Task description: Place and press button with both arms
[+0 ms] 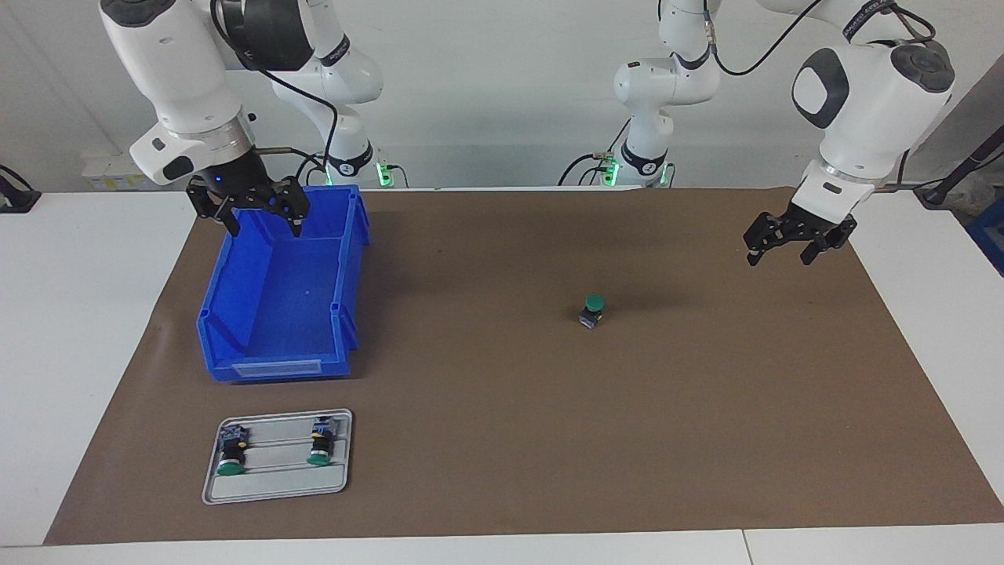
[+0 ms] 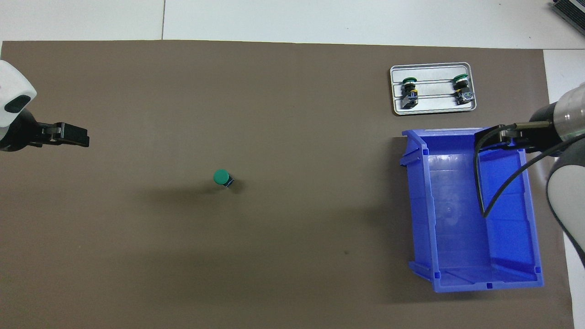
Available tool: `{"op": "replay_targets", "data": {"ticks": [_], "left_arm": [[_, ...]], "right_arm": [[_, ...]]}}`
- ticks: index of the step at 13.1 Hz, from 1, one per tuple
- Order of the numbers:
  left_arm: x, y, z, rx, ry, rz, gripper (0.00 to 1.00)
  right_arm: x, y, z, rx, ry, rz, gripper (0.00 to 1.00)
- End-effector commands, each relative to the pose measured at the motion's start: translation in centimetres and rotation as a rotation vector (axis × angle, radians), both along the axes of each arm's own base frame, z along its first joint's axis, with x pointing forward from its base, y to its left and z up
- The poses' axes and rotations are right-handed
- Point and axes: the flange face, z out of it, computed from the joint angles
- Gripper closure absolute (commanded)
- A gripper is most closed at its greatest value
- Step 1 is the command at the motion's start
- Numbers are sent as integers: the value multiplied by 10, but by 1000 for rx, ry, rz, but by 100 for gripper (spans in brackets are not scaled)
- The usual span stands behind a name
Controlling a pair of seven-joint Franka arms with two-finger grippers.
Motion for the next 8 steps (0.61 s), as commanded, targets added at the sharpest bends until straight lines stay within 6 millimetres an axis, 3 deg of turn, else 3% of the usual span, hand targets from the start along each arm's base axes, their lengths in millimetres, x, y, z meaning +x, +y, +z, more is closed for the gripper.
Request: {"op": "replay_targets", "data": {"ticks": [1,6,7,8], "left_arm": [[-9,-4,11,-10,29,-17,0],[-25,-21,9,-2,112,-37,0],[-24,-26,9,-1,110,-23,6],[-24,-38,9,0,107,0,33]], "right_arm": [[-5,-1,2,10,5,22,0],[-5,-1,2,10,4,22,0],[-5,-1,2,10,4,22,0],[-5,-1,2,10,5,22,0]]}}
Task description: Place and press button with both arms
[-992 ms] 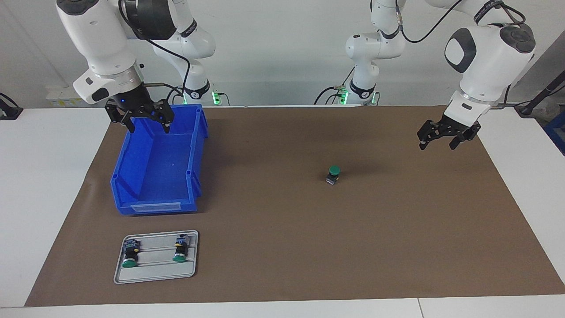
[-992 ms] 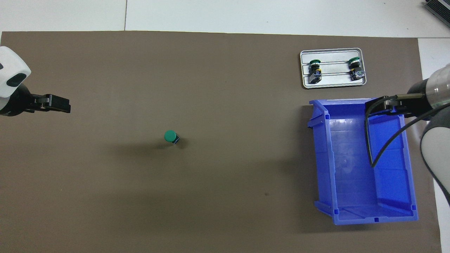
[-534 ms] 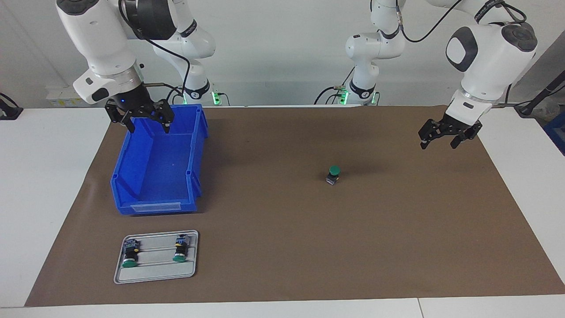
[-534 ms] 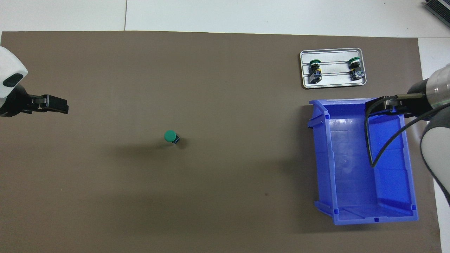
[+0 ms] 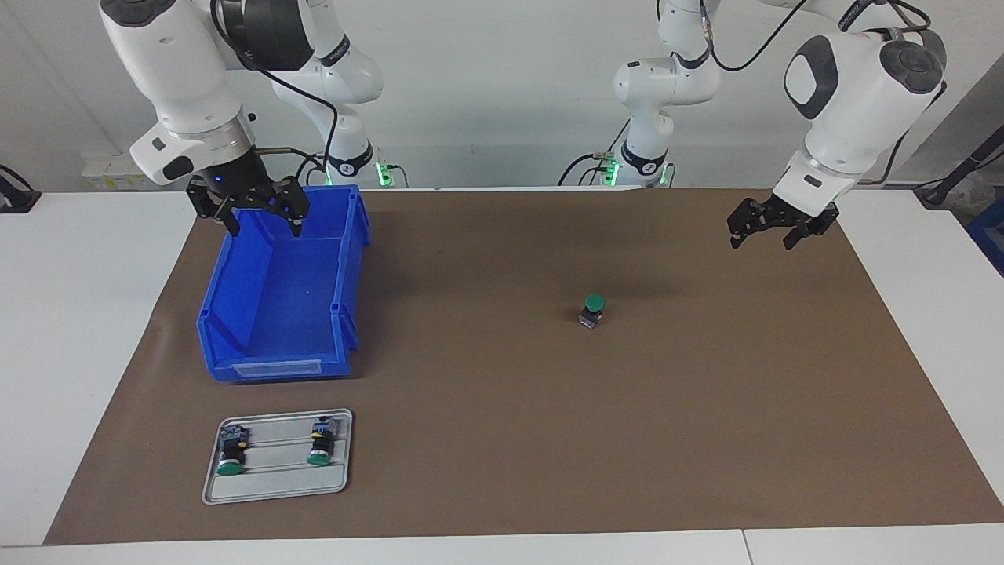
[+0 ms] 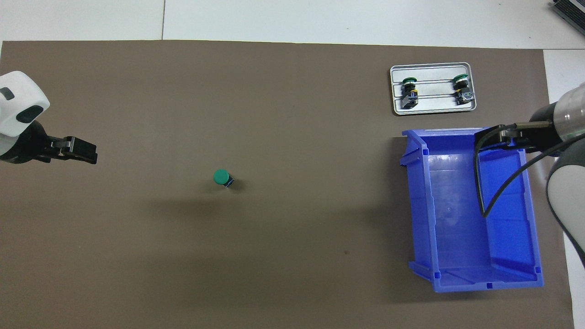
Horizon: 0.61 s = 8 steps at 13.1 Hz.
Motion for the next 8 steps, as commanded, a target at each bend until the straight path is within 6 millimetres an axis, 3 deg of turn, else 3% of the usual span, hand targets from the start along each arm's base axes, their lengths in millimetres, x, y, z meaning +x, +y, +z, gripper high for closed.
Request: {"op": "replay_targets", "data": {"ticks": [1,2,3,5,7,8], "left_arm": [[-10,-32,2,5,12,77,67],[-15,-52,1,11,13,129,94],[-19,-72,-4,16,7,164,100],[-32,-135,-23,14,-16,168,100],[-39,-175,-45,4,-40,164,100],[-37,-185,-54,-8,-59,169,100]], "right_arm": [[-5,-1,2,10,4,22,0],[-5,-1,2,10,5,22,0],[-5,-1,2,10,5,22,0],[-5,-1,2,10,5,22,0],[-5,-1,2,10,5,22,0],[-5,-1,2,9,4,22,0]]}}
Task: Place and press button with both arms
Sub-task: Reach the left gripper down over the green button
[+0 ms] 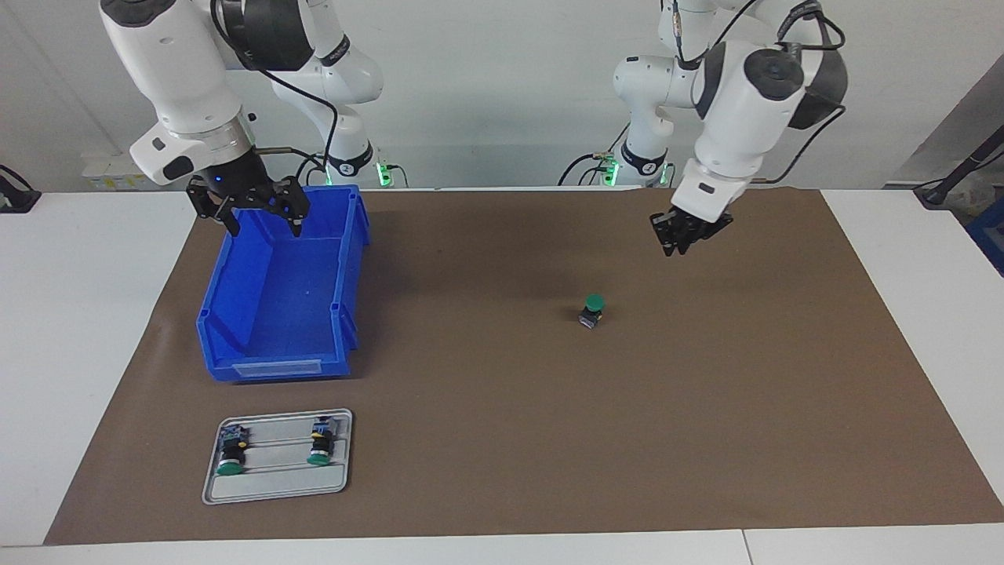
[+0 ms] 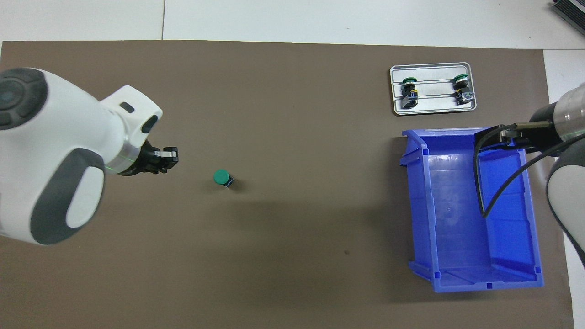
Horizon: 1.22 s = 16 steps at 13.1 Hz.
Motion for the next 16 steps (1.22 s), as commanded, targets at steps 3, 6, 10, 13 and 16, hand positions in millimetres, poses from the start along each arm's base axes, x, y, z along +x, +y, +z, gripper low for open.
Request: {"op": "replay_targets", "data": {"ticks": [3,6,10,13,16], "left_arm": [[16,-30,-53,-42,-93,0,100],[20,-32,-73,-53,-125,-20,100],[14,-53,-104,-43,-95,-54,100],[4,-53,-132,-34,-73,-60,100],[-7,-60,-141,-26,-55,-69,100]], "right_arm": [[-5,-1,2,10,5,22,0],[-5,-4,2,10,5,17,0],[-4,-5,2,10,0,18,0],[-4,-5,2,10,2,18,0],[-4,-4,2,10,0,14,0]]}}
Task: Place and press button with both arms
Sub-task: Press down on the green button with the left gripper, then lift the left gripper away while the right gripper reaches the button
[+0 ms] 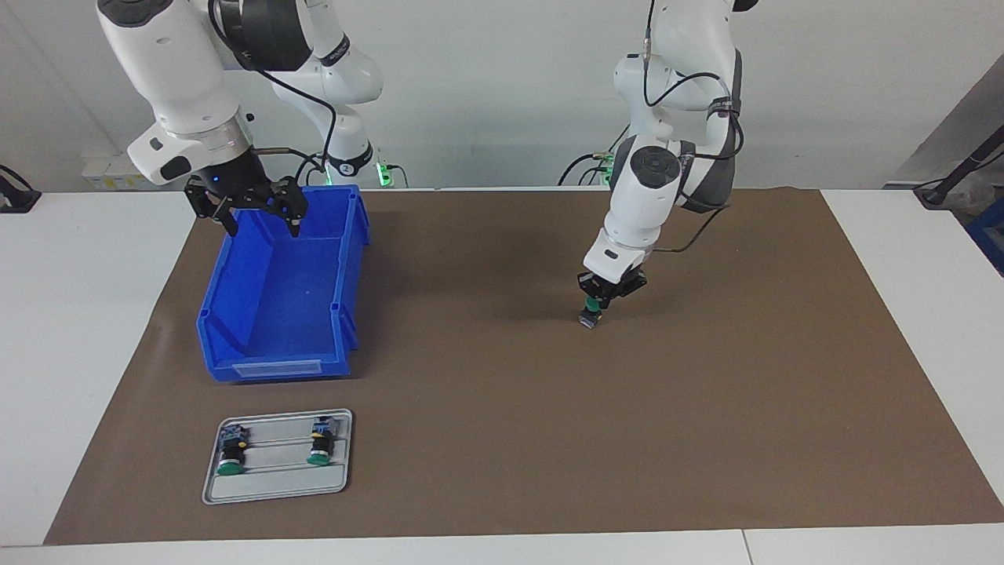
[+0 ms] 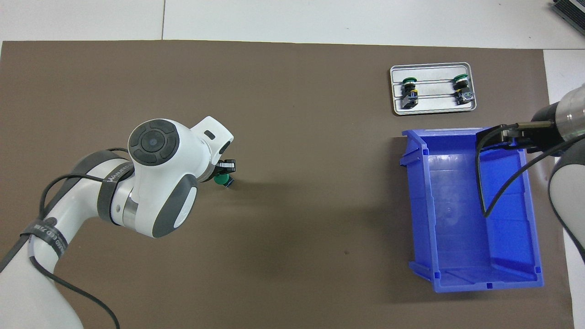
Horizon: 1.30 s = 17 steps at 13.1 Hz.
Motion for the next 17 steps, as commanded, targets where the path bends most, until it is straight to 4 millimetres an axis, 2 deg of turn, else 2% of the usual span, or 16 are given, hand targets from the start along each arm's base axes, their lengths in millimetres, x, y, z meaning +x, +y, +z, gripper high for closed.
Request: {"op": "replay_targets", "data": {"ticks": [1,3,6,9,14,16,17], "left_arm": [[-7,-2,-1,-9,-17,-4,100],[-9,-1,-8,-13,-25,-3,100],[-11,1,-32,-15,-33,-5,100],[-10,0,-28,-2,-5,-13,100],[19,-1,50,9,26,1,100],[35,20,91,19,49,36,100],[46,39,114,19,53,51,100]], "right_arm": [[-4,-1,2,10,0,19,0],[-4,0,2,10,0,22,0],[-4,0,3,11,-4,21,0],[-3,2,3,11,-9,24,0],[-2,12,3,11,-15,21,1],[-3,33,4,14,-31,9,1],[-5,50,3,15,-29,-7,1]]}}
